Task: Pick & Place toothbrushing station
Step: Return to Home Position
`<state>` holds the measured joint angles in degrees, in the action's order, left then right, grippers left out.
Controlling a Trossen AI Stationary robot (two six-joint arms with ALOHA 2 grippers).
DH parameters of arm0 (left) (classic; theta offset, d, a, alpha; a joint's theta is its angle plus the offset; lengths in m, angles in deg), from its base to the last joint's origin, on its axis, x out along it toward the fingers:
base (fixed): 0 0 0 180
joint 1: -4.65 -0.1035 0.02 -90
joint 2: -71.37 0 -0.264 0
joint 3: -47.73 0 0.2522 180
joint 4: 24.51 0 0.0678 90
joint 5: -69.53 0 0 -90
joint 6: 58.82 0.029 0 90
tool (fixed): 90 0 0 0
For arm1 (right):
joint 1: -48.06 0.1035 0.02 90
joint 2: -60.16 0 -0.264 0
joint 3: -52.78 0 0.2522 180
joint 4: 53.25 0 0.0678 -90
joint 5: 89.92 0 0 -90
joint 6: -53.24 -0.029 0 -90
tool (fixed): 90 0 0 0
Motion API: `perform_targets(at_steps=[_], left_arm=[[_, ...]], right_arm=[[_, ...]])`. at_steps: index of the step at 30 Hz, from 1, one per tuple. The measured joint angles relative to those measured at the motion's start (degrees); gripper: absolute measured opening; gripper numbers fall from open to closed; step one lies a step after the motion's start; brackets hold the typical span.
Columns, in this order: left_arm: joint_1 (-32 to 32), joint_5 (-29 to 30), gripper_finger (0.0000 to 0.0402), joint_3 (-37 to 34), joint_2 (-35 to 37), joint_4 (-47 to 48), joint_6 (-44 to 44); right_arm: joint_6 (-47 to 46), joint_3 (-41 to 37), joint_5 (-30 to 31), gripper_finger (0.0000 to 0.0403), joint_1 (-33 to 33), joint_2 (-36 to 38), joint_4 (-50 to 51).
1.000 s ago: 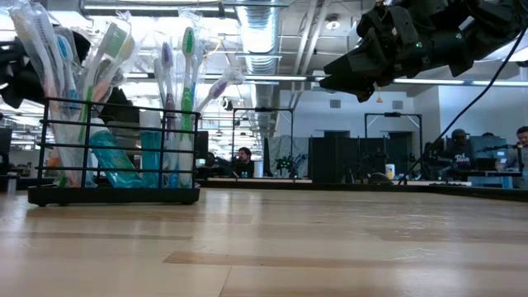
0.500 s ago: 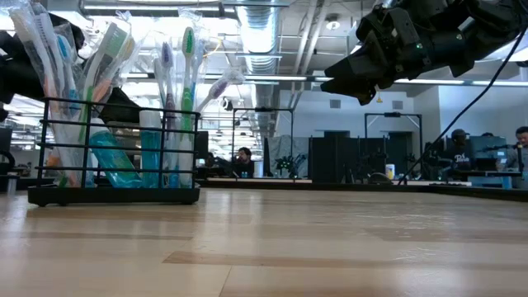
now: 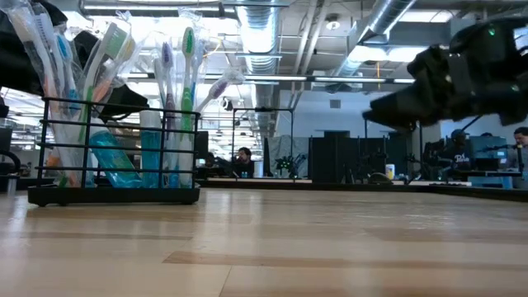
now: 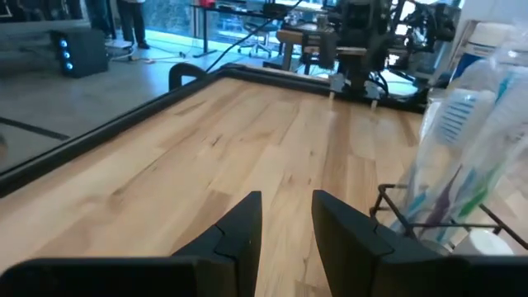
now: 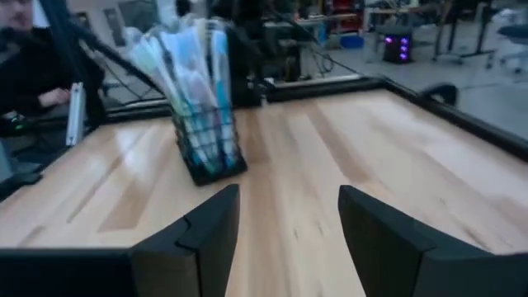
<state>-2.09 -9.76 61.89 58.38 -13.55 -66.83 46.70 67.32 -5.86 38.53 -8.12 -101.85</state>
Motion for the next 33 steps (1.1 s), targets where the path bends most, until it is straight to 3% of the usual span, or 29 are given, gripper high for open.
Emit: perform_targets(at_steps=[3,7,11,14,16,22,28,33], left_arm=[[0.15,0.07,0.0104,0.0,-0.36,0.07,0.17],[0.15,0.37,0.0104,0.0,-0.54,0.1,-0.01],[0.15,0.19,0.0104,0.0,-0.54,0.19,-0.28],[0.15,-0.16,0.0104,0.0,-0.78,0.31,-0.4],[0.15,-0.19,0.0104,0.01,-0.8,0.34,-0.42],[0.15,-0.2,0.0104,0.02,-1.02,0.36,-1.14],[0.15,-1.43,0.0104,0.0,-1.05,0.55,-1.49],[0.3,-3.39,0.0104,0.0,-1.84,0.68,-1.43]], right_arm=[[-2.13,-0.33,-0.66,0.0198,-1.69,-0.12,-0.45],[-1.63,-0.4,-10.58,0.0196,-1.72,2.23,-4.93],[-2.81,-0.4,-18.69,0.0197,-4.84,6.39,2.31],[-4.25,-0.4,-27.71,0.0199,-9.3,15.96,10.96],[-4.71,-0.4,-30.42,0.0199,-12.0,22.37,20.14],[-3.83,-0.4,-28.24,0.0196,-13.41,45.24,41.61],[-2.4,-0.4,-16.59,0.0199,-8.89,67.03,56.97],[-1.62,-0.04,-16.0,0.0196,-5.38,67.2,56.77]])
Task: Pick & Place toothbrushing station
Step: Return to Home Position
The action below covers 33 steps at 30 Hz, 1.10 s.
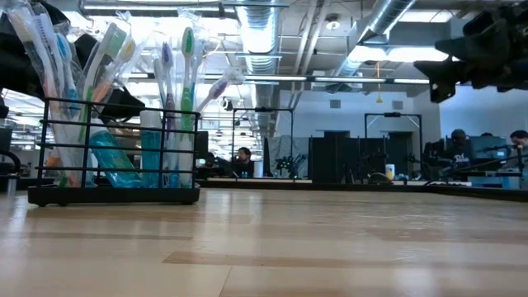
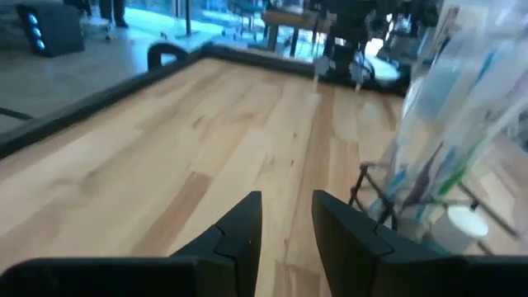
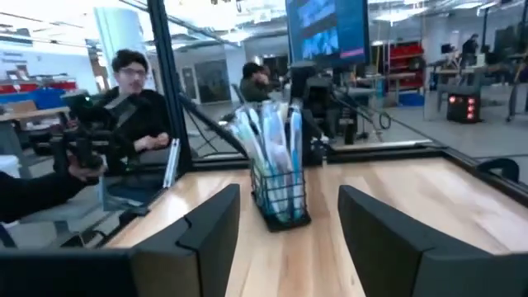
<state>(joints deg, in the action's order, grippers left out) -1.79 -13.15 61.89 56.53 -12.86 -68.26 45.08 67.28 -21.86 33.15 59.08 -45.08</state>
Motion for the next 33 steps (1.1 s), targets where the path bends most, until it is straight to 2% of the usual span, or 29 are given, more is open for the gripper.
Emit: perform_targets(at_steps=[7,13,28,33], left_arm=[[-0.02,-0.16,0.0104,-0.07,-1.65,-0.38,-1.16],[-0.04,-0.03,0.0104,-0.07,-1.67,-1.46,-1.17],[-0.04,-0.07,0.0104,-0.07,-1.67,-2.23,-1.18],[0.37,-0.08,0.0104,-0.07,0.69,-2.23,-1.18]], right_arm=[[-8.83,-0.05,1.14,0.0193,1.24,-3.71,2.25],[-12.37,-0.05,1.09,0.0196,1.24,-4.15,2.17],[-12.87,-0.03,1.03,0.0196,1.24,-4.12,2.23],[-12.87,-0.21,1.04,0.0194,1.02,-3.82,1.95]])
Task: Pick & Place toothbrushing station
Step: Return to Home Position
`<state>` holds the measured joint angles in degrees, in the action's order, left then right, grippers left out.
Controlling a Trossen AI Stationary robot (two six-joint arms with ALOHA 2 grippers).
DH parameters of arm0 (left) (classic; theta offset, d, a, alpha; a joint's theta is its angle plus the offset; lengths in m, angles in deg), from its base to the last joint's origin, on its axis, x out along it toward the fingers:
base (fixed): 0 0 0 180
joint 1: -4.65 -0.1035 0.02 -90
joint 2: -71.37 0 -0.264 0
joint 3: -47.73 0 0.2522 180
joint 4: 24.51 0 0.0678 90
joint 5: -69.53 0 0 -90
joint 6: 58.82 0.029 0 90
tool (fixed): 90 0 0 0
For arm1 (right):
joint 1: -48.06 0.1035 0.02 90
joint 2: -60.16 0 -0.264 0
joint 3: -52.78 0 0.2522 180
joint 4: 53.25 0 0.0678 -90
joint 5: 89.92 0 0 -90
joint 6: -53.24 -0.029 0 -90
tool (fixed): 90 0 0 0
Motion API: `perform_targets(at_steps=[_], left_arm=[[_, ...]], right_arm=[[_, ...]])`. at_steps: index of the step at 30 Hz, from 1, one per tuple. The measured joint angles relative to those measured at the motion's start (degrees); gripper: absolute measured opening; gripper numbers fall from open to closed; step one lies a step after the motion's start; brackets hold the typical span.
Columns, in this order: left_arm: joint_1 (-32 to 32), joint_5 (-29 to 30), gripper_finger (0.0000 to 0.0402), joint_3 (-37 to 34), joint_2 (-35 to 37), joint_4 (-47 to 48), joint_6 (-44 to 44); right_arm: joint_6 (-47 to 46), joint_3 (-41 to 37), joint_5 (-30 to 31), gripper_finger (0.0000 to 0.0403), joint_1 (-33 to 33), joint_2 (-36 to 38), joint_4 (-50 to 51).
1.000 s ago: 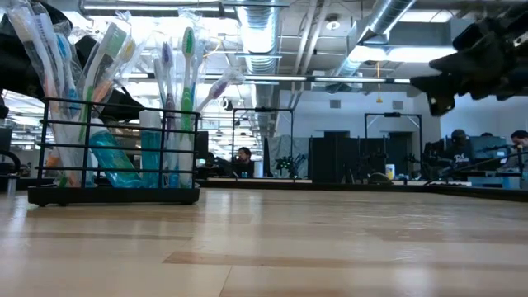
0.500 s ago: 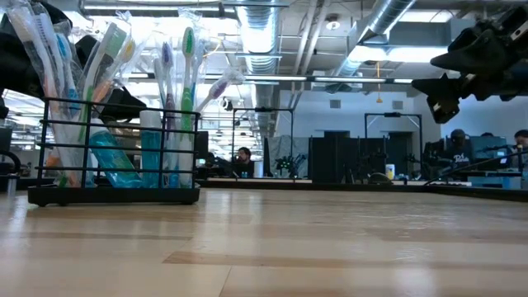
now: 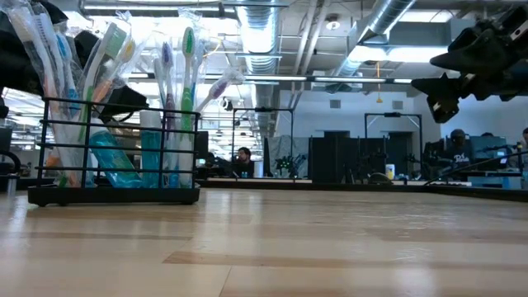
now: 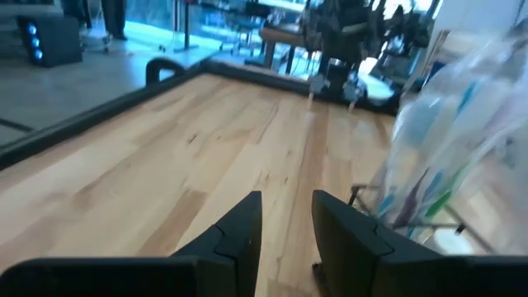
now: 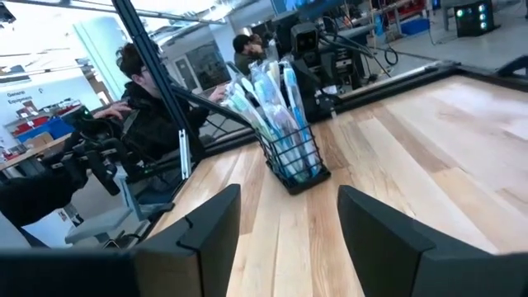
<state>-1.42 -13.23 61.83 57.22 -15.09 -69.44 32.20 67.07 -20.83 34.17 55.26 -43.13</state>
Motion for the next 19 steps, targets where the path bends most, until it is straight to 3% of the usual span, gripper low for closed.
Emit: perform_targets(at_steps=[6,13,19], left_arm=[[2.19,0.03,0.0104,0.0,5.05,-0.04,0.0],[8.12,-0.06,0.0104,0.0,13.47,-0.12,0.0],[11.96,-0.06,0.0104,0.0,14.14,-3.79,-0.01]], right_arm=[[0.0,-0.04,0.13,0.0196,1.16,4.49,-0.04],[-0.03,-0.06,-0.01,0.0194,6.19,4.65,-0.07],[-0.02,-0.08,-0.02,0.0196,11.45,4.69,-0.08]])
